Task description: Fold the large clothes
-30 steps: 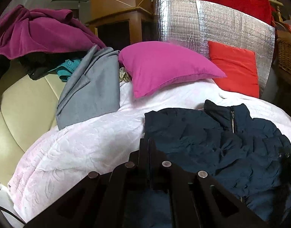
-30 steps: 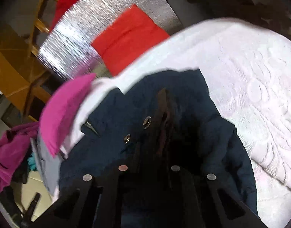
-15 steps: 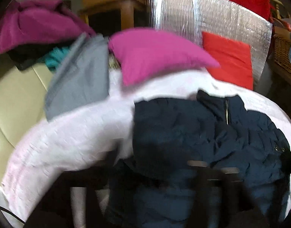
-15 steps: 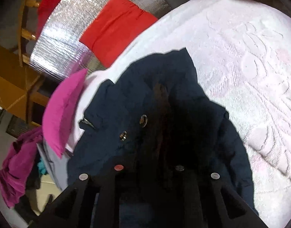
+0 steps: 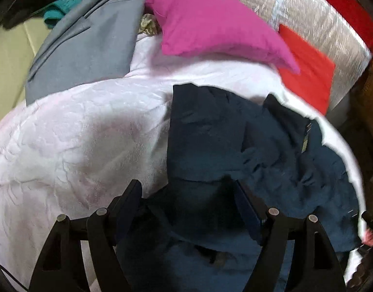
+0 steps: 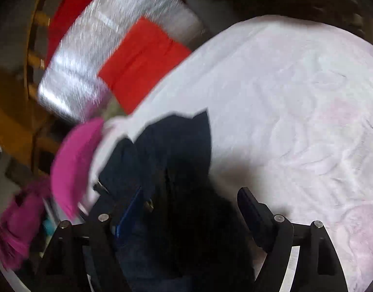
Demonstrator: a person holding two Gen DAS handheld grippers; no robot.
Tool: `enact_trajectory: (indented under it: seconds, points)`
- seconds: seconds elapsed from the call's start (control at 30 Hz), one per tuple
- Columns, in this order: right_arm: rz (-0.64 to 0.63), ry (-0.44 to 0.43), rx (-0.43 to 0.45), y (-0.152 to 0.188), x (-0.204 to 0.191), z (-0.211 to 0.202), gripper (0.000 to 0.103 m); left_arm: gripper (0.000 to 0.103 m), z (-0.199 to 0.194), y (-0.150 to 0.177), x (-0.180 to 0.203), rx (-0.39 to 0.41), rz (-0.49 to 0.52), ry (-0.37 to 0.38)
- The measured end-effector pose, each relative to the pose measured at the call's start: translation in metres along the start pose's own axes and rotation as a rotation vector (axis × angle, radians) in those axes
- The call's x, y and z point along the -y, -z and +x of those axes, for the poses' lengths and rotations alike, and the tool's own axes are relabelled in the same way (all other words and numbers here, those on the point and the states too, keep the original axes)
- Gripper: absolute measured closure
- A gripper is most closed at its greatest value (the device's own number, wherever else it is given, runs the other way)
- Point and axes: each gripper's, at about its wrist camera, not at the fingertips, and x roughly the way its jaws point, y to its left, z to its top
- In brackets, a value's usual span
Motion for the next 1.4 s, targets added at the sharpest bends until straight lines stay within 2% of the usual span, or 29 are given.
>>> enact_trajectory:
  seconds: [0.07,0.13,0.23,0.3,0.4,0.53,0.57,0.6,0.63,0.7,0.77,0.83,0.9,0.93,0.97,1.03,1.13,1.23,1.33,1.37,1.4]
  points:
    - [-0.073,0.082,-0.015,0.010,-0.014,0.015,0.026,0.025,0.009,0.002,0.006,-0.020,0.031,-0.039]
    - [-0.146,0.122,0.003,0.016,-0.025,0.017,0.051,0.025,0.013,0.002,0.007,-0.034,0.041,-0.052]
    - [-0.233,0.171,0.072,0.019,-0.045,0.005,0.069,0.025,0.011,0.001,0.011,-0.039,0.062,-0.074]
    - [-0.218,0.163,0.098,0.018,-0.045,-0.001,0.069,0.025,0.010,0.002,0.012,-0.042,0.066,-0.086]
    - [-0.198,0.204,0.024,0.019,-0.028,0.017,0.066,0.025,0.005,0.002,0.011,-0.040,0.060,-0.093]
    - [-0.154,0.152,0.050,0.013,-0.028,-0.007,0.065,0.025,-0.024,0.000,0.016,0.033,0.094,-0.148]
    - [-0.152,0.138,0.070,0.011,-0.029,-0.017,0.062,0.025,-0.029,-0.004,0.017,0.052,0.099,-0.148]
    - [-0.152,0.116,0.097,0.011,-0.030,-0.030,0.054,0.025,-0.040,-0.004,0.019,0.078,0.102,-0.135]
    - [-0.152,0.087,0.117,0.012,-0.032,-0.042,0.051,0.025,-0.050,-0.002,0.022,0.099,0.103,-0.111]
    - [-0.151,-0.013,0.110,0.017,-0.040,-0.061,0.046,0.025,-0.068,0.004,0.029,0.106,0.101,-0.003]
    - [-0.130,-0.148,0.012,0.028,-0.043,-0.067,0.039,0.025,-0.072,0.012,0.038,0.056,0.082,0.111]
    - [-0.110,-0.257,-0.115,0.043,-0.051,-0.058,0.038,0.025,-0.066,0.024,0.043,-0.053,0.042,0.223]
    - [-0.068,-0.294,-0.231,0.062,-0.057,-0.041,0.038,0.025,-0.054,0.038,0.045,-0.147,-0.003,0.290]
    - [-0.044,-0.300,-0.271,0.070,-0.058,-0.033,0.038,0.025,-0.050,0.042,0.043,-0.171,-0.016,0.300]
    - [-0.018,-0.308,-0.308,0.078,-0.059,-0.026,0.038,0.025,-0.043,0.044,0.040,-0.197,-0.044,0.304]
    - [0.056,-0.308,-0.352,0.087,-0.058,-0.006,0.038,0.025,-0.037,0.043,0.031,-0.200,-0.088,0.288]
    - [0.179,-0.307,-0.348,0.088,-0.046,0.017,0.038,0.025,-0.028,0.036,0.013,-0.166,-0.181,0.240]
    - [0.291,-0.289,-0.270,0.080,-0.030,0.026,0.038,0.025,-0.013,0.027,-0.005,-0.139,-0.277,0.200]
    - [0.325,-0.277,-0.183,0.072,-0.023,0.028,0.040,0.025,-0.007,0.024,-0.001,-0.070,-0.254,0.191]
    - [0.332,-0.280,-0.169,0.071,-0.021,0.032,0.044,0.032,-0.005,0.024,0.001,-0.045,-0.226,0.169]
    - [0.328,-0.279,-0.159,0.069,-0.022,0.036,0.056,0.044,-0.004,0.025,0.006,-0.024,-0.190,0.143]
